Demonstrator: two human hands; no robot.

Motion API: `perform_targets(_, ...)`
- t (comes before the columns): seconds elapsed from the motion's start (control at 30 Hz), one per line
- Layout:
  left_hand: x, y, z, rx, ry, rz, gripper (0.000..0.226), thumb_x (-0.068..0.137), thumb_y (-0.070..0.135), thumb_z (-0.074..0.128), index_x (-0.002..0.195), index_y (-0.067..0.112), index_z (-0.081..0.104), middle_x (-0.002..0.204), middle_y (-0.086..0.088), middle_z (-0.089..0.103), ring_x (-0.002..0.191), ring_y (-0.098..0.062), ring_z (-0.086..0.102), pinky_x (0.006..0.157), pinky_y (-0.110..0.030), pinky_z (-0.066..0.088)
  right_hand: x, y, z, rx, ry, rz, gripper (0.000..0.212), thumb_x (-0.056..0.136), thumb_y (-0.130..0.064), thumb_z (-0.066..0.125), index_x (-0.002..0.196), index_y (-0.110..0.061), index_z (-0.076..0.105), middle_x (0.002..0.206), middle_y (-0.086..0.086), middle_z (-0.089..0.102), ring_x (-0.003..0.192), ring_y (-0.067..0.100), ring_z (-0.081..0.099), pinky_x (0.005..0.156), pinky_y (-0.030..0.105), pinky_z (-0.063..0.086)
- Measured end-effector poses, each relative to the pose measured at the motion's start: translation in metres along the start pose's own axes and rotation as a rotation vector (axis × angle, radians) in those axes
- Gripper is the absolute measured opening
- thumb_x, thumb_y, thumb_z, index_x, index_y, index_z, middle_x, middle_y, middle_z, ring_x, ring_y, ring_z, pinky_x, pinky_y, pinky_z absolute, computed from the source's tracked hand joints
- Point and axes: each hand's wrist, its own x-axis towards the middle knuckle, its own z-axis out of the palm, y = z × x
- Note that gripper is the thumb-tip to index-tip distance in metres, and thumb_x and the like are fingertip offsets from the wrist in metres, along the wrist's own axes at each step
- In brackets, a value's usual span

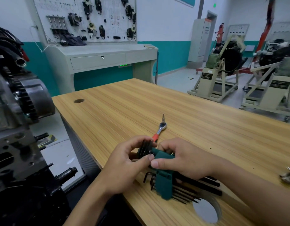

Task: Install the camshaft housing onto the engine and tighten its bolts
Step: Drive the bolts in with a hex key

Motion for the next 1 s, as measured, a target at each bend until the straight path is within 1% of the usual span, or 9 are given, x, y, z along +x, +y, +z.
perform_targets(0.1,0.0,0.0,-0.004,-0.068,-0.044,-0.002,0.027,0.087,0.024,0.072,0.113,0.03,0.07,0.115,0.0,0.072,0.112,-0.019,0.067,0.089,-0.031,0.057,0.003,0.005,-0.005,0.219,-0.088,0.027,0.029,0.092,-0.033,0.068,0.086,-0.006,0.06,0.071,0.006,0.069,0.048,0.02,0.06,0.044,0.026,0.047)
perform_targets(0.23,0.0,-0.004,-0.004,-0.117,-0.027,-0.006,0.03,0.082,0.028,0.077,0.111,0.025,0.072,0.117,-0.002,0.071,0.113,-0.022,0.065,0.086,-0.032,0.057,0.009,0.009,-0.01,0.311,-0.141,0.028,0.023,0.089,-0.037,0.065,0.08,-0.015,0.068,0.07,0.002,0.069,0.058,0.026,0.057,0.051,0.029,0.047)
perform_targets(0.4,-0.002,-0.009,0.001,-0.156,0.047,0.073,0.023,0.077,0.027,0.08,0.099,0.029,0.074,0.119,0.001,0.073,0.116,-0.019,0.067,0.093,-0.035,0.056,0.013,0.01,-0.013,0.268,-0.141,0.072,0.028,0.094,-0.034,0.061,0.085,-0.008,0.066,0.069,-0.004,0.064,0.059,0.008,0.055,0.057,0.018,0.043)
perform_targets(0.53,-0.011,-0.01,0.011,0.054,0.253,0.231,0.013,0.075,0.029,0.078,0.085,0.033,0.07,0.118,0.011,0.071,0.117,-0.016,0.064,0.096,-0.039,0.051,0.013,0.006,-0.013,0.218,-0.165,0.11,0.03,0.088,-0.036,0.058,0.082,-0.007,0.064,0.066,-0.006,0.06,0.056,0.004,0.052,0.056,0.016,0.04)
perform_targets(0.63,-0.017,-0.011,0.015,0.262,0.427,0.379,0.013,0.076,0.033,0.079,0.081,0.032,0.067,0.11,0.015,0.068,0.106,-0.018,0.066,0.088,-0.026,0.049,0.014,0.003,-0.011,0.192,-0.177,0.117,0.03,0.087,-0.038,0.058,0.081,-0.009,0.065,0.068,-0.003,0.059,0.058,0.005,0.05,0.058,0.016,0.039)
perform_targets(0.73,-0.024,-0.014,0.018,0.344,0.468,0.449,0.022,0.073,0.036,0.083,0.073,0.023,0.065,0.095,0.012,0.063,0.087,-0.015,0.065,0.073,-0.017,0.049,0.015,0.004,-0.01,0.163,-0.165,0.126,0.034,0.085,-0.042,0.06,0.082,-0.009,0.067,0.075,0.008,0.058,0.063,0.011,0.049,0.058,0.02,0.037)
perform_targets(0.8,-0.027,-0.012,0.013,0.193,0.414,0.362,0.031,0.071,0.047,0.084,0.069,0.02,0.068,0.084,0.008,0.066,0.078,-0.014,0.065,0.068,-0.019,0.049,0.014,0.004,-0.008,0.168,-0.158,0.126,0.034,0.085,-0.044,0.061,0.08,-0.01,0.068,0.073,0.007,0.06,0.06,0.011,0.051,0.057,0.019,0.04)
perform_targets(0.9,-0.024,-0.001,-0.004,-0.088,0.31,0.063,0.043,0.077,0.062,0.073,0.069,0.019,0.075,0.075,-0.004,0.072,0.071,-0.015,0.066,0.066,-0.023,0.053,0.013,0.009,-0.009,0.144,-0.093,0.076,0.042,0.088,-0.043,0.062,0.085,-0.001,0.067,0.074,0.006,0.064,0.065,0.017,0.057,0.06,0.023,0.044)
perform_targets(1.0,-0.016,0.002,-0.014,0.008,0.182,-0.111,0.022,0.086,0.041,0.074,0.078,0.02,0.077,0.074,-0.003,0.073,0.067,-0.011,0.064,0.062,-0.023,0.051,0.011,0.01,-0.015,0.102,-0.058,0.002,0.032,0.096,-0.03,0.062,0.095,0.001,0.069,0.079,0.014,0.067,0.07,0.018,0.06,0.064,0.024,0.048)
